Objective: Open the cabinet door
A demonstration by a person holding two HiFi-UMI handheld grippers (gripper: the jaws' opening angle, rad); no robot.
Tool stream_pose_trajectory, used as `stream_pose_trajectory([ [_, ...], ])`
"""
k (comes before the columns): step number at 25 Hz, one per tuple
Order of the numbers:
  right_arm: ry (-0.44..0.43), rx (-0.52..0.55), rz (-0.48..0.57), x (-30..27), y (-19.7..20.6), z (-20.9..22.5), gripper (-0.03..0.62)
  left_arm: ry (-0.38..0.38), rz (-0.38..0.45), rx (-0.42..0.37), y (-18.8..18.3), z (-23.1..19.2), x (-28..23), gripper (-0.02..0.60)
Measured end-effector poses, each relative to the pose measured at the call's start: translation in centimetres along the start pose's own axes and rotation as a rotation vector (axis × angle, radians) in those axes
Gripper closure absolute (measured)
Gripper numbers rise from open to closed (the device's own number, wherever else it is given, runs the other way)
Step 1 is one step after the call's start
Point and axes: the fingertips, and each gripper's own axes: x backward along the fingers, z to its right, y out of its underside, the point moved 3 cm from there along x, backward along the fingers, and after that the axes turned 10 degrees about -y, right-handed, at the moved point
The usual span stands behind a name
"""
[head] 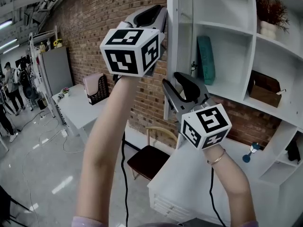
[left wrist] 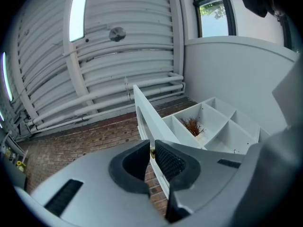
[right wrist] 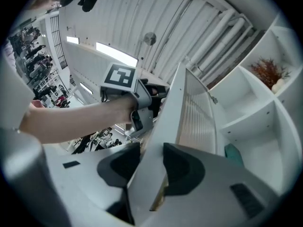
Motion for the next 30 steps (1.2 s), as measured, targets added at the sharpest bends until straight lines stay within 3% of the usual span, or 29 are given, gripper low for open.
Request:
stream_pose_trajectory([
  [10,-0.046,0.016,-0.005,-4.2,1.4,-1.3,0.451,-0.051,-0.038,-0.007,2.1,-4.6,0.5,0.567],
  [21,-0.037,-0.015,0.036,-4.2,1.2,-1.5,0.454,-0.037,-0.034,-0.006,2.8,-4.8,3.0,0.552],
  [30,-0.033,-0.107,0.020,-1.7,2.4,-2.3,0.472,-0.050,-0.114,0.019,6.9,-4.8,8.0,0.552],
])
